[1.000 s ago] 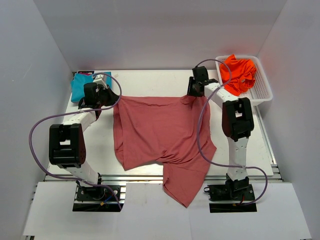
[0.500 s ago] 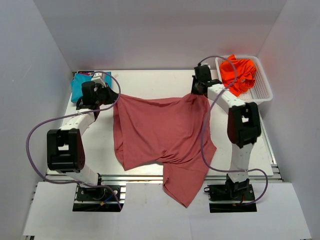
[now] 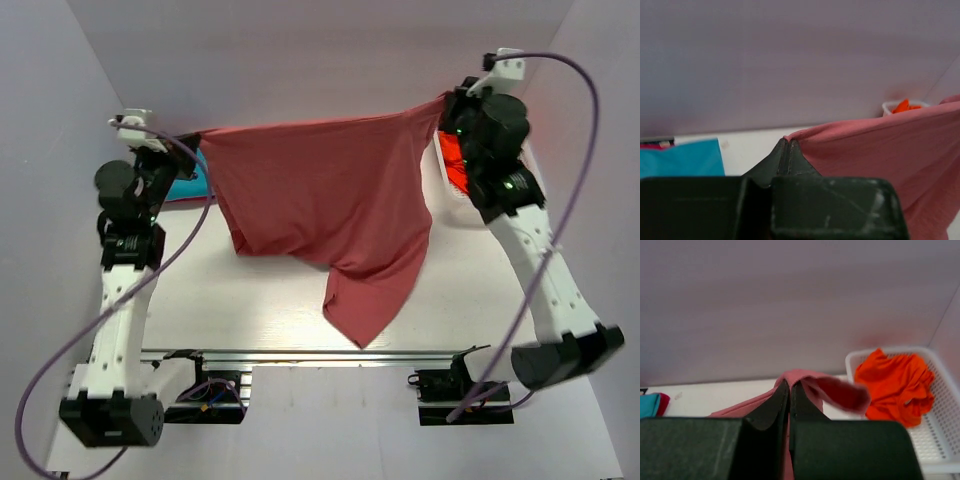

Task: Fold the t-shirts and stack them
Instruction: Flatten out the tshirt

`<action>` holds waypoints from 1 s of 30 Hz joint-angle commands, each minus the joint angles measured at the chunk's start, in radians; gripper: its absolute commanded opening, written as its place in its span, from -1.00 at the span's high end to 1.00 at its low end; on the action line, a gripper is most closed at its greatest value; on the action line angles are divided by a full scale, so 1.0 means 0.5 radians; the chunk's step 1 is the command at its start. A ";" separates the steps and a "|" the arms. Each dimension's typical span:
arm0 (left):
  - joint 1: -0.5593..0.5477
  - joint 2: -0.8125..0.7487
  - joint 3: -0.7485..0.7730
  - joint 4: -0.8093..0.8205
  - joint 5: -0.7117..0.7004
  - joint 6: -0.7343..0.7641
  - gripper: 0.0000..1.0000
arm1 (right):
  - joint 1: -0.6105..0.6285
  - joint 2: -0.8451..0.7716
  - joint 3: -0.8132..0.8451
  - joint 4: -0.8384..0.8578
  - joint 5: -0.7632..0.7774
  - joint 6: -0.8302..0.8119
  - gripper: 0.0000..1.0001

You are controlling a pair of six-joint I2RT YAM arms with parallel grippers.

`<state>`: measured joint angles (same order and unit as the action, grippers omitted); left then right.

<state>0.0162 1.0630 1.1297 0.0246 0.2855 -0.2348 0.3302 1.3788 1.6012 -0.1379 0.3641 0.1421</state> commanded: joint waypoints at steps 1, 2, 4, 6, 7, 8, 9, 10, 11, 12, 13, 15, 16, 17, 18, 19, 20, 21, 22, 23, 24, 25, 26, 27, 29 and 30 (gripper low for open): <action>-0.002 -0.248 0.176 -0.144 -0.148 0.101 1.00 | -0.007 -0.220 0.000 0.141 0.027 -0.266 1.00; -0.002 -0.288 0.210 -0.166 -0.148 0.129 1.00 | -0.007 -0.266 -0.003 0.156 0.036 -0.275 1.00; -0.002 -0.349 0.323 -0.245 -0.148 0.150 1.00 | -0.010 -0.447 -0.012 0.190 0.011 -0.406 1.00; -0.002 -0.414 0.449 -0.304 -0.148 0.181 1.00 | -0.007 -0.597 0.016 0.184 0.002 -0.474 1.00; -0.002 -0.414 0.492 -0.352 -0.148 0.206 1.00 | -0.010 -0.631 0.046 0.172 -0.022 -0.538 1.00; -0.002 -0.463 0.578 -0.374 -0.148 0.227 1.00 | -0.007 -0.692 0.080 0.165 -0.026 -0.560 1.00; -0.002 -0.463 0.621 -0.399 -0.126 0.227 1.00 | -0.013 -0.748 0.123 0.147 -0.071 -0.588 1.00; -0.002 -0.494 0.664 -0.420 -0.126 0.245 1.00 | -0.007 -0.794 0.172 0.138 -0.090 -0.615 1.00; -0.002 -0.494 0.752 -0.472 -0.105 0.267 1.00 | -0.013 -0.803 0.203 0.132 -0.120 -0.667 1.00; -0.002 -0.521 0.793 -0.497 -0.105 0.267 1.00 | -0.010 -0.852 0.270 0.071 -0.166 -0.689 1.00; 0.016 -0.546 0.836 -0.518 -0.105 0.267 1.00 | -0.010 -0.862 0.343 0.049 -0.188 -0.720 1.00; 0.017 -0.570 0.955 -0.595 -0.105 0.307 1.00 | -0.010 -0.913 0.442 0.009 -0.262 -0.769 1.00; 0.017 -0.571 0.989 -0.617 -0.105 0.307 1.00 | -0.007 -0.923 0.464 0.003 -0.286 -0.787 1.00; 0.017 -0.589 1.062 -0.662 -0.105 0.307 1.00 | -0.013 -0.932 0.485 -0.009 -0.338 -0.796 1.00; 0.017 -0.589 1.097 -0.684 -0.105 0.307 1.00 | -0.013 -0.947 0.534 -0.022 -0.351 -0.803 1.00; 0.017 -0.589 1.158 -0.721 -0.105 0.325 1.00 | -0.013 -0.948 0.592 -0.061 -0.387 -0.803 1.00; 0.017 -0.589 1.179 -0.721 -0.105 0.325 1.00 | -0.013 -0.951 0.617 -0.077 -0.394 -0.803 1.00; 0.017 -0.589 1.180 -0.721 -0.087 0.325 1.00 | -0.013 -0.957 0.638 -0.077 -0.400 -0.809 1.00; 0.017 -0.607 1.204 -0.721 -0.086 0.325 1.00 | -0.016 -0.960 0.642 -0.059 -0.421 -0.815 1.00; 0.017 -0.607 1.204 -0.721 -0.086 0.325 1.00 | -0.013 -0.966 0.633 -0.046 -0.418 -0.815 1.00; 0.017 -0.607 1.204 -0.721 -0.086 0.325 1.00 | -0.013 -0.966 0.623 -0.040 -0.421 -0.815 1.00; 0.017 -0.607 1.168 -0.721 -0.086 0.325 1.00 | -0.013 -0.957 0.566 -0.022 -0.418 -0.815 1.00; 0.017 -0.607 1.140 -0.721 -0.086 0.304 1.00 | -0.016 -0.957 0.538 0.009 -0.406 -0.815 1.00; 0.017 -0.586 1.106 -0.672 -0.086 0.304 1.00 | -0.013 -0.954 0.507 0.051 -0.394 -0.815 1.00; 0.017 -0.543 0.966 -0.632 -0.086 0.258 1.00 | -0.013 -0.926 0.342 0.152 -0.369 -0.809 1.00; 0.017 -0.522 0.907 -0.580 -0.086 0.258 1.00 | -0.013 -0.923 0.289 0.190 -0.336 -0.806 1.00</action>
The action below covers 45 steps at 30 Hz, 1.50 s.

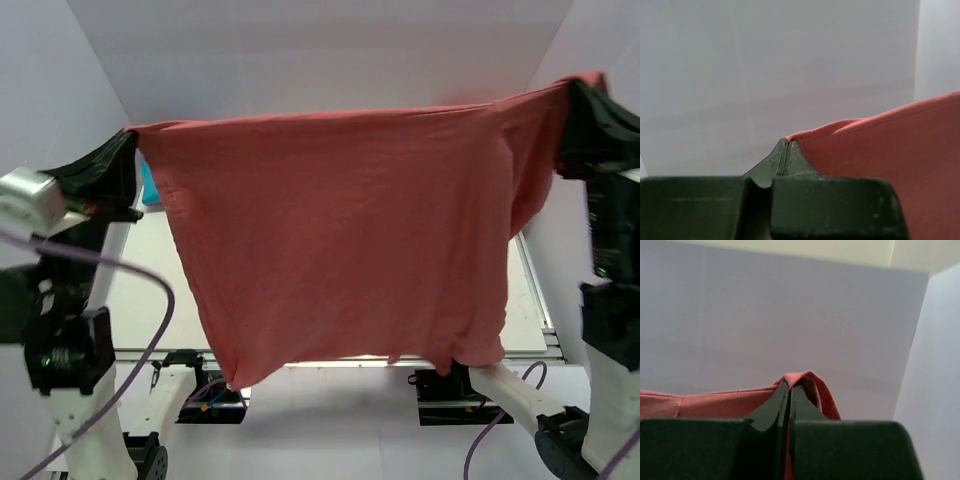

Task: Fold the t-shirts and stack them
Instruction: Flatten out the tshirt, then grap the side of the flattened tshirt closest away from the robot with both arms

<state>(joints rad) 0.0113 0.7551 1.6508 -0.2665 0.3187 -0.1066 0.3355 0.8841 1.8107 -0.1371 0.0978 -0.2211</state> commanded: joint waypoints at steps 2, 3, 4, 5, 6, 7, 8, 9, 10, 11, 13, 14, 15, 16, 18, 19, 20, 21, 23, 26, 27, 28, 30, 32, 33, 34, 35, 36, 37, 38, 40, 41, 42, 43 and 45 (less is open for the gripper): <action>0.027 0.174 -0.350 0.066 -0.220 -0.050 1.00 | -0.018 0.115 -0.365 0.362 0.237 -0.079 1.00; 0.027 0.210 -0.508 0.143 -0.263 -0.051 1.00 | -0.021 0.140 -0.430 0.406 0.249 -0.058 1.00; 0.027 0.250 -0.592 0.180 -0.263 -0.051 1.00 | -0.024 0.164 -0.586 0.449 0.255 -0.064 1.00; 0.027 0.351 -0.666 0.217 -0.287 -0.069 1.00 | -0.024 0.222 -0.733 0.589 0.255 -0.061 1.00; 0.027 0.413 -0.812 0.305 -0.288 -0.069 1.00 | -0.024 0.247 -0.886 0.633 0.243 -0.061 1.00; 0.027 0.480 -0.880 0.358 -0.288 -0.069 1.00 | -0.021 0.278 -0.949 0.712 0.219 -0.055 1.00; 0.027 0.560 -0.945 0.410 -0.266 -0.069 1.00 | -0.024 0.400 -1.113 0.765 0.212 -0.052 1.00; 0.027 0.743 -1.052 0.459 -0.266 -0.069 1.00 | -0.021 0.456 -1.163 0.786 0.206 -0.049 1.00; 0.027 0.848 -1.092 0.544 -0.266 -0.069 1.00 | -0.024 0.517 -1.200 0.811 0.188 -0.043 1.00; 0.027 0.958 -1.135 0.582 -0.239 -0.069 1.00 | -0.027 0.742 -1.255 0.811 0.164 -0.030 1.00; 0.027 1.334 -1.136 0.704 -0.239 -0.051 1.00 | -0.024 1.040 -1.259 0.811 0.072 -0.042 1.00; 0.027 1.476 -1.114 0.705 -0.257 -0.051 1.00 | -0.021 1.151 -1.210 0.808 0.059 -0.052 1.00; 0.027 1.757 -1.008 0.705 -0.257 -0.051 0.93 | -0.021 1.371 -1.113 0.769 0.062 -0.052 1.00; 0.027 1.900 -0.934 0.641 -0.275 -0.051 0.79 | -0.018 1.607 -0.957 0.732 0.059 -0.028 1.00; 0.027 2.152 -0.618 0.469 -0.275 -0.051 0.42 | -0.018 2.030 -0.660 0.464 0.053 0.003 0.93; 0.027 2.250 -0.529 0.347 -0.257 -0.051 0.09 | -0.018 2.118 -0.451 0.395 0.080 0.031 0.81; 0.027 2.330 -0.410 0.325 -0.239 -0.051 -0.18 | -0.018 2.195 -0.361 0.282 0.114 0.037 0.65; 0.027 2.422 -0.387 0.324 -0.217 -0.051 -0.40 | -0.015 2.314 -0.284 0.217 0.117 0.040 0.43; 0.027 2.444 -0.369 0.385 -0.199 -0.097 -0.99 | -0.014 2.425 -0.103 0.100 0.157 0.065 -0.37; 0.008 2.426 -0.369 0.404 -0.159 -0.121 -0.99 | -0.018 2.405 -0.084 0.050 0.212 0.141 -0.79; 0.008 2.408 -0.369 0.404 -0.159 -0.121 -0.99 | -0.021 2.389 -0.117 0.047 0.234 0.169 -0.79; 0.008 2.380 -0.369 0.404 -0.159 -0.121 -0.99 | -0.027 2.307 -0.151 0.005 0.273 0.187 -0.79; -0.010 2.270 -0.457 0.383 -0.138 -0.121 -0.99 | -0.024 2.251 -0.188 -0.066 0.371 0.344 -0.81; -0.010 2.172 -0.614 0.383 -0.110 -0.140 -0.99 | -0.030 2.113 -0.329 -0.170 0.421 0.496 -0.81; -0.010 2.065 -0.681 0.422 -0.092 -0.164 -0.99 | -0.030 2.079 -0.369 -0.231 0.473 0.613 -0.81; -0.010 2.009 -0.751 0.422 -0.091 -0.164 -0.99 | -0.033 2.009 -0.415 -0.262 0.470 0.699 -0.81; -0.010 1.960 -0.886 0.453 -0.046 -0.182 -0.99 | -0.042 1.948 -0.555 -0.354 0.470 0.751 -0.81; -0.031 1.914 -0.948 0.484 -0.027 -0.183 -0.99 | -0.054 1.920 -0.602 -0.385 0.470 0.883 -0.81; -0.050 1.841 -1.046 0.484 -0.006 -0.201 -0.99 | -0.054 1.880 -0.675 -0.422 0.488 0.954 -0.81; -0.050 1.816 -1.086 0.484 -0.005 -0.201 -0.99 | -0.079 1.849 -0.749 -0.456 0.498 1.018 -0.81; -0.096 1.794 -1.178 0.484 0.046 -0.201 -0.99 | -0.091 1.812 -0.829 -0.532 0.424 1.141 -0.81; -0.127 1.794 -1.197 0.484 0.068 -0.201 -0.99 | -0.091 1.788 -0.866 -0.575 0.375 1.154 -0.81; -0.145 1.794 -1.218 0.463 0.068 -0.201 -0.99 | -0.106 1.775 -0.918 -0.627 0.387 1.212 -0.81; -0.188 1.815 -1.219 0.462 0.068 -0.201 -0.99 | -0.113 1.763 -0.955 -0.643 0.402 1.224 -0.81; -0.231 1.898 -1.219 0.444 0.047 -0.201 -0.99 | -0.134 1.714 -1.105 -0.643 0.412 1.249 -0.81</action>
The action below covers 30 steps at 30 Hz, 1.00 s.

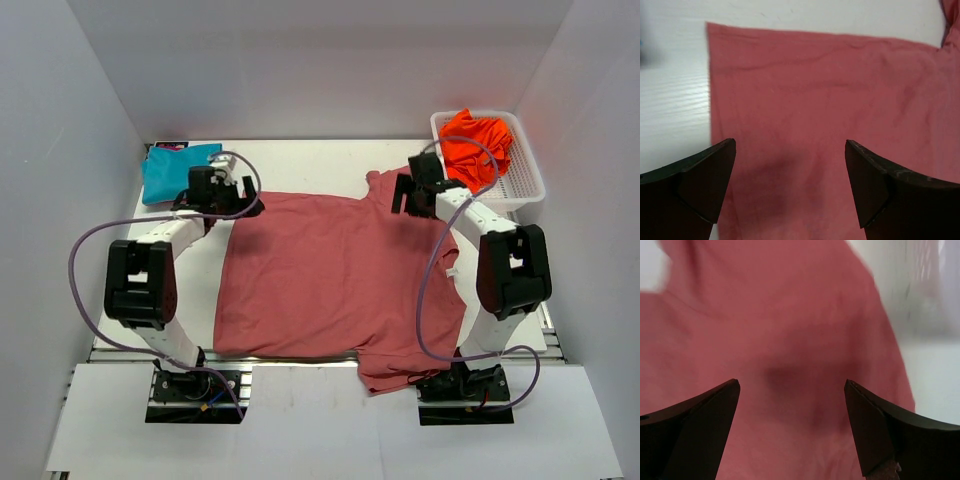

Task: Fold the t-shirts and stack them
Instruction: Grap the side of the flattened tshirt closest away from the robot with both arms

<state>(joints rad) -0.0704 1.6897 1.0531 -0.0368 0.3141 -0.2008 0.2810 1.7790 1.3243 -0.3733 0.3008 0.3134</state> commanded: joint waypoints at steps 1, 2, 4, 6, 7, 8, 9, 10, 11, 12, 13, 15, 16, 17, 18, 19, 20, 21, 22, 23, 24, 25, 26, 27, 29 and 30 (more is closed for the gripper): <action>-0.086 0.068 -0.023 -0.043 0.056 -0.012 -0.99 | -0.037 -0.085 -0.169 -0.171 -0.015 0.183 -0.81; -0.114 0.108 -0.002 -0.061 0.035 -0.012 -0.99 | -0.043 -0.103 -0.227 -0.168 -0.028 0.186 -0.81; -0.135 0.225 0.053 -0.080 0.010 -0.012 -0.99 | -0.056 -0.076 -0.292 -0.149 -0.095 0.168 -0.81; -0.135 0.296 0.118 -0.107 -0.011 -0.012 -0.99 | -0.071 -0.021 -0.326 -0.134 -0.150 0.174 -0.81; -0.154 0.372 0.139 -0.150 -0.012 -0.012 -0.99 | -0.068 0.031 -0.308 -0.137 -0.154 0.168 -0.81; -0.154 0.421 0.206 -0.181 -0.075 -0.012 -0.99 | -0.068 0.068 -0.296 -0.140 -0.181 0.168 -0.81; -0.154 0.473 0.247 -0.214 -0.119 -0.040 -0.99 | -0.080 0.162 -0.244 -0.140 -0.193 0.165 -0.81; -0.154 0.529 0.293 -0.297 -0.162 -0.092 -0.99 | -0.080 0.197 -0.216 -0.140 -0.218 0.150 -0.81; -0.132 0.651 0.387 -0.337 -0.217 -0.114 -0.99 | -0.077 0.224 -0.197 -0.113 -0.230 0.143 -0.81; -0.114 0.713 0.437 -0.374 -0.217 -0.135 -0.99 | -0.074 0.279 -0.179 -0.097 -0.236 0.122 -0.81; -0.087 0.774 0.486 -0.402 -0.241 -0.181 -0.99 | -0.086 0.347 -0.079 -0.106 -0.243 0.119 -0.81; -0.068 0.936 0.657 -0.509 -0.333 -0.181 -0.99 | -0.089 0.457 0.059 -0.109 -0.246 0.100 -0.81; -0.068 0.983 0.719 -0.540 -0.355 -0.181 -0.99 | -0.096 0.546 0.164 -0.137 -0.261 0.082 -0.81; -0.068 1.035 0.853 -0.595 -0.383 -0.181 -0.99 | -0.102 0.626 0.219 -0.149 -0.273 0.049 -0.81; -0.068 1.084 0.927 -0.619 -0.383 -0.181 -0.99 | -0.108 0.669 0.344 -0.155 -0.273 0.030 -0.81; -0.047 1.185 1.080 -0.668 -0.383 -0.163 -0.99 | -0.111 0.794 0.467 -0.174 -0.282 -0.022 -0.81; -0.046 1.240 1.170 -0.669 -0.383 -0.163 -0.99 | -0.111 0.838 0.596 -0.177 -0.276 -0.035 -0.81; -0.046 1.296 1.262 -0.727 -0.383 -0.163 -0.99 | -0.114 0.878 0.670 -0.207 -0.270 -0.038 -0.81; -0.025 1.354 1.357 -0.761 -0.383 -0.163 -0.99 | -0.120 0.912 0.744 -0.226 -0.270 -0.050 -0.81; -0.025 1.461 1.543 -0.788 -0.383 -0.145 -0.99 | -0.120 1.018 0.924 -0.220 -0.270 -0.071 -0.81; -0.025 1.513 1.633 -0.846 -0.383 -0.144 -0.99 | -0.126 1.050 0.986 -0.214 -0.252 -0.090 -0.81; -0.007 1.562 1.722 -0.874 -0.383 -0.144 -0.99 | -0.126 1.120 1.042 -0.214 -0.252 -0.126 -0.81; -0.006 1.602 1.878 -0.896 -0.365 -0.126 -0.99 | -0.132 1.187 1.237 -0.208 -0.264 -0.142 -0.81; -0.006 1.667 1.943 -0.917 -0.364 -0.126 -0.99 | -0.142 1.246 1.302 -0.208 -0.252 -0.206 -0.81; -0.006 1.689 2.054 -0.917 -0.316 -0.108 -0.99 | -0.154 1.326 1.486 -0.201 -0.279 -0.237 -0.81; -0.006 1.689 2.078 -0.893 -0.297 -0.089 -0.99 | -0.172 1.360 1.642 -0.201 -0.319 -0.295 -0.81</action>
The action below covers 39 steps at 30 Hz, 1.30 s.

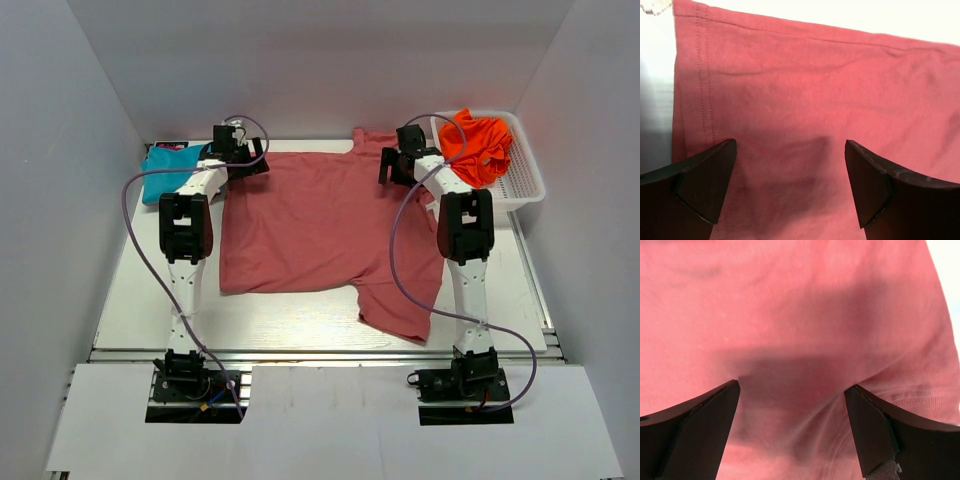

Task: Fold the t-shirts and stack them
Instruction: Grap the side of the flattened tshirt closest away from the robot with both arms

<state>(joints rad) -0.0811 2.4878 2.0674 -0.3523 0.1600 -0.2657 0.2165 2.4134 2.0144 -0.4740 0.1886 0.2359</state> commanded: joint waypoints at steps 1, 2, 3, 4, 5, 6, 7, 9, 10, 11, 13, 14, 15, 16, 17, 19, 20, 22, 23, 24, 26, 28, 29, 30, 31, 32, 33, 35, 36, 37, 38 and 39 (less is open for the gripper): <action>0.015 0.065 0.068 -0.238 0.042 0.041 -0.99 | -0.043 0.100 0.300 0.003 -0.141 -0.150 -0.81; 0.015 0.041 0.090 -0.237 0.042 0.041 -0.99 | -0.046 0.097 0.324 0.006 -0.156 -0.171 -0.81; 0.015 0.007 0.090 -0.237 0.072 0.068 -0.99 | -0.040 0.037 0.328 0.024 -0.184 -0.211 -0.81; 0.015 -0.036 0.090 -0.237 0.073 0.092 -0.99 | -0.037 -0.004 0.306 0.052 -0.223 -0.248 -0.81; 0.015 -0.149 0.072 -0.237 0.073 0.093 -0.99 | -0.022 -0.177 0.170 0.073 -0.230 -0.278 -0.81; 0.015 -0.220 0.050 -0.237 0.073 0.126 -0.99 | -0.025 -0.252 0.111 0.150 -0.251 -0.300 -0.81; 0.015 -0.299 -0.044 -0.216 0.051 0.169 -0.99 | -0.016 -0.319 0.037 0.172 -0.346 -0.343 -0.81; -0.004 -0.593 -0.204 -0.192 0.051 0.218 -0.99 | -0.016 -0.643 -0.315 0.293 -0.356 -0.355 -0.81; -0.028 -0.707 -0.411 -0.158 0.024 0.218 -0.99 | -0.004 -0.815 -0.408 0.337 -0.420 -0.325 -0.81; -0.028 -0.823 -0.535 -0.127 -0.010 0.218 -0.99 | 0.000 -0.899 -0.645 0.383 -0.423 -0.303 -0.81; -0.028 -1.195 -0.937 -0.072 -0.034 0.176 -0.99 | 0.009 -1.240 -1.100 0.582 -0.460 -0.236 -0.81; -0.028 -1.317 -1.081 -0.023 -0.059 0.139 -0.99 | 0.006 -1.310 -1.211 0.631 -0.536 -0.184 -0.81; -0.028 -1.434 -1.222 -0.023 -0.090 0.099 -0.99 | 0.012 -1.393 -1.319 0.741 -0.579 -0.150 -0.81; -0.028 -1.675 -1.518 0.008 -0.172 0.002 -0.99 | 0.009 -1.567 -1.590 0.815 -0.610 -0.071 -0.81; -0.028 -1.787 -1.676 0.066 -0.206 -0.063 -0.99 | 0.012 -1.614 -1.672 0.922 -0.617 0.088 -0.81; -0.028 -1.989 -2.109 0.106 -0.274 -0.216 -0.99 | 0.015 -1.761 -1.907 1.167 -0.699 0.169 -0.81; -0.028 -2.079 -2.238 0.140 -0.274 -0.308 -0.99 | 0.018 -1.786 -1.924 1.163 -0.745 0.239 -0.81; -0.028 -2.303 -2.536 0.128 -0.274 -0.407 -0.99 | 0.030 -1.851 -1.970 1.163 -0.724 0.267 -0.81; -0.028 -2.364 -2.615 0.100 -0.307 -0.483 -0.99 | 0.030 -1.942 -2.086 1.208 -0.721 0.289 -0.81; -0.028 -2.432 -2.759 0.042 -0.381 -0.533 -0.96 | 0.027 -1.967 -2.123 1.236 -0.721 0.322 -0.81; -0.028 -2.631 -2.889 0.042 -0.381 -0.585 -0.93 | 0.033 -2.078 -2.267 1.295 -0.733 0.347 -0.81; -0.028 -2.808 -3.018 0.024 -0.424 -0.607 -0.80 | 0.033 -2.124 -2.314 1.292 -0.755 0.344 -0.81; -0.007 -2.852 -3.045 0.023 -0.446 -0.607 -0.77 | 0.033 -2.166 -2.368 1.267 -0.749 0.347 -0.81; -0.007 -2.889 -3.085 -0.004 -0.470 -0.628 -0.74 | 0.036 -2.188 -2.387 1.258 -0.724 0.353 -0.81; -0.007 -2.920 -3.110 -0.022 -0.498 -0.628 -0.64 | 0.036 -2.216 -2.415 1.255 -0.697 0.359 -0.81; -0.007 -2.944 -3.137 -0.023 -0.553 -0.628 -0.60 | 0.033 -2.219 -2.421 1.252 -0.681 0.360 -0.81; -0.007 -2.945 -3.174 -0.023 -0.553 -0.628 -0.54 | 0.033 -2.234 -2.430 1.197 -0.632 0.356 -0.81; -0.007 -2.945 -3.202 -0.020 -0.553 -0.628 -0.41 | 0.030 -2.225 -2.424 1.145 -0.543 0.369 -0.81; -0.007 -2.905 -3.226 -0.001 -0.553 -0.628 -0.36 | 0.030 -2.237 -2.436 1.132 -0.534 0.366 -0.81; -0.007 -2.880 -3.227 0.045 -0.553 -0.628 -0.25 | 0.030 -2.244 -2.440 1.126 -0.528 0.372 -0.81; -0.007 -2.853 -3.227 0.063 -0.508 -0.628 -0.22 | 0.027 -2.247 -2.443 1.117 -0.525 0.378 -0.81; -0.007 -2.822 -3.227 0.082 -0.480 -0.628 -0.18 | 0.030 -2.265 -2.458 1.105 -0.525 0.378 -0.81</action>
<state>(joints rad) -0.0879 1.0504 0.4671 -0.3527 -0.0879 -0.5674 0.2306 1.3132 0.8013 0.0769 -0.1074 0.4122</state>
